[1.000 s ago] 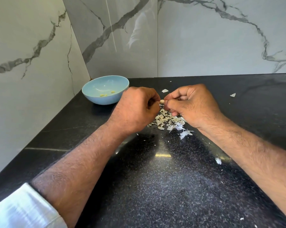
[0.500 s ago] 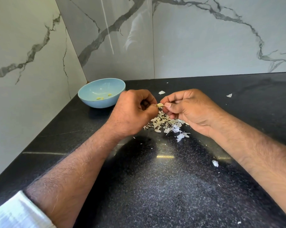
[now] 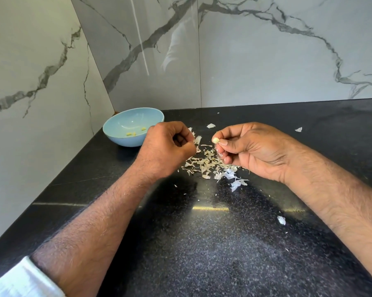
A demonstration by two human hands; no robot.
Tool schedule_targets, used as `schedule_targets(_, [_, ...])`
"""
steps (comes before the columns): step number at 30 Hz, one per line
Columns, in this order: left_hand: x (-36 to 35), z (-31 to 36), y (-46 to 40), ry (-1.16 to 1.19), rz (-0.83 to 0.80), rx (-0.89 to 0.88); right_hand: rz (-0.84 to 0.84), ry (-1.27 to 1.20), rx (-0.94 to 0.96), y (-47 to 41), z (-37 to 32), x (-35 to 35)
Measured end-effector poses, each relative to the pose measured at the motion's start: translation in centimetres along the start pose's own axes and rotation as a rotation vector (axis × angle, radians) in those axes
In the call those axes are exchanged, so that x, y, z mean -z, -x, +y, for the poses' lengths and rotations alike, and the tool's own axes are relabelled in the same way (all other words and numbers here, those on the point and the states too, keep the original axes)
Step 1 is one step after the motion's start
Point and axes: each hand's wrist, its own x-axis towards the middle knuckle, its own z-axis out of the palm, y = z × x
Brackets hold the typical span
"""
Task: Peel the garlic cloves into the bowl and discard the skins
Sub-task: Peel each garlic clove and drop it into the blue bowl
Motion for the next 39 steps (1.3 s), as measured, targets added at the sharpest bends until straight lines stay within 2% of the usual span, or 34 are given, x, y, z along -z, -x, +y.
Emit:
schedule_targets(5, [-0.2,-0.3,0.0,0.059,0.003,0.033,0.082,0.023,0.132,-0.1,0.3,0.1])
schedule_targets(9, [-0.6,-0.2,0.0,0.28,-0.041,0.028,0.216,0.125,0.258,-0.4,0.6,-0.1])
schedule_targets(13, [-0.9,-0.4,-0.1,0.27,-0.007,0.024,0.295,0.278,0.371,-0.5,1.0,-0.4])
schedule_targets(21, [-1.6,-0.1,0.0,0.456,-0.05,0.057,0.322,0.346,0.41,-0.5,1.5,-0.8])
schedule_targets(26, [-1.8,-0.4,-0.1,0.415,0.009,0.019,0.312,0.435,0.419,-0.5,1.8,-0.9])
schedule_targets(31, [-2.2,-0.4,0.1,0.323,0.042,-0.003,0.386,0.674,0.516,-0.6,2.3,-0.9])
schedule_targets(39, [-2.2,0.0,0.4,0.12,0.07,-0.086,0.38,0.688,0.483,-0.3,2.1,-1.0])
